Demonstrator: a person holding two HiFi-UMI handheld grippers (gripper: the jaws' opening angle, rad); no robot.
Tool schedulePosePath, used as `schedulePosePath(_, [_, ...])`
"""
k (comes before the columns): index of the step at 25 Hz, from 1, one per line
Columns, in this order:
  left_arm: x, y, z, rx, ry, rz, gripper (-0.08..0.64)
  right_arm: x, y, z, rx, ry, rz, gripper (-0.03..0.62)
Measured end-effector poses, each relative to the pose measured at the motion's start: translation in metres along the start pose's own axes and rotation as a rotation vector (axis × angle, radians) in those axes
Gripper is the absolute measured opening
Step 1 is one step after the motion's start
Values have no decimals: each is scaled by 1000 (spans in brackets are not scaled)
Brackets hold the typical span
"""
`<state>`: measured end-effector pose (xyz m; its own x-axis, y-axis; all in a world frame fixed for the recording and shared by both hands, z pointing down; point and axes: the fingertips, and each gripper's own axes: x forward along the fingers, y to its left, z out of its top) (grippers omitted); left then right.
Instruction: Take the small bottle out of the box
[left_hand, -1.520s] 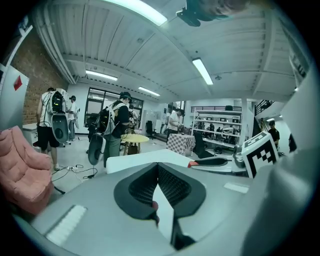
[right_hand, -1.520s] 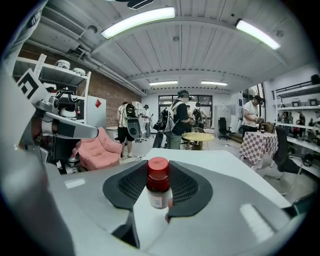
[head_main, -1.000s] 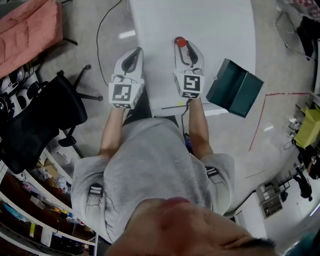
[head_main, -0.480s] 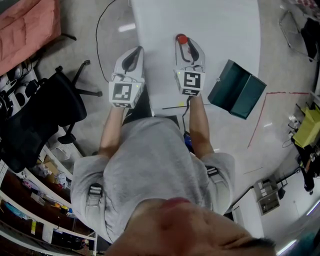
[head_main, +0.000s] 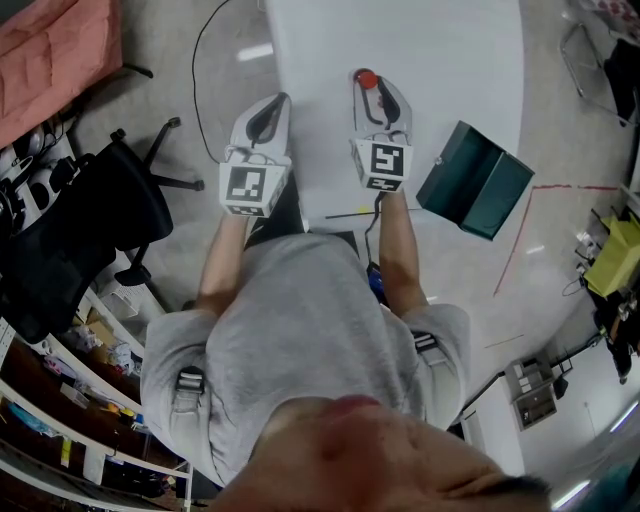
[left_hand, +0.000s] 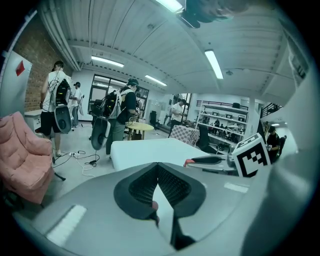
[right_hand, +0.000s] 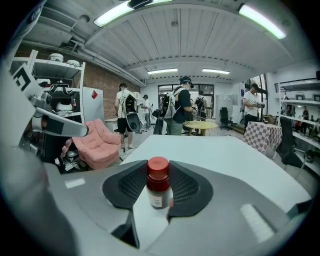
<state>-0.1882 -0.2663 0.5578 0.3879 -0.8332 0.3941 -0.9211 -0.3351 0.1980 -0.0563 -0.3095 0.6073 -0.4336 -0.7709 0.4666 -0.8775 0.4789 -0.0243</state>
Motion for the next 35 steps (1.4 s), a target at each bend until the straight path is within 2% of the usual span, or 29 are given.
schedulePosePath(3, [0, -1, -1, 3, 0, -2, 11, 0, 1, -2, 10, -1, 8, 144])
schedulePosePath(5, [-1, -2, 1, 7, -5, -1, 12, -1, 2, -2, 17, -2, 16, 172])
schedulePosePath(12, [-14, -7, 15, 18, -36, 4, 11, -19, 2, 11, 7, -33, 4, 173])
schedulePosePath(26, [-42, -52, 48, 64, -127, -15, 11, -85, -19, 40, -13, -135, -58, 146])
schedulePosePath(35, [-63, -96, 71, 100, -183, -52, 11, -140, -31, 58, -18, -198, -101, 127])
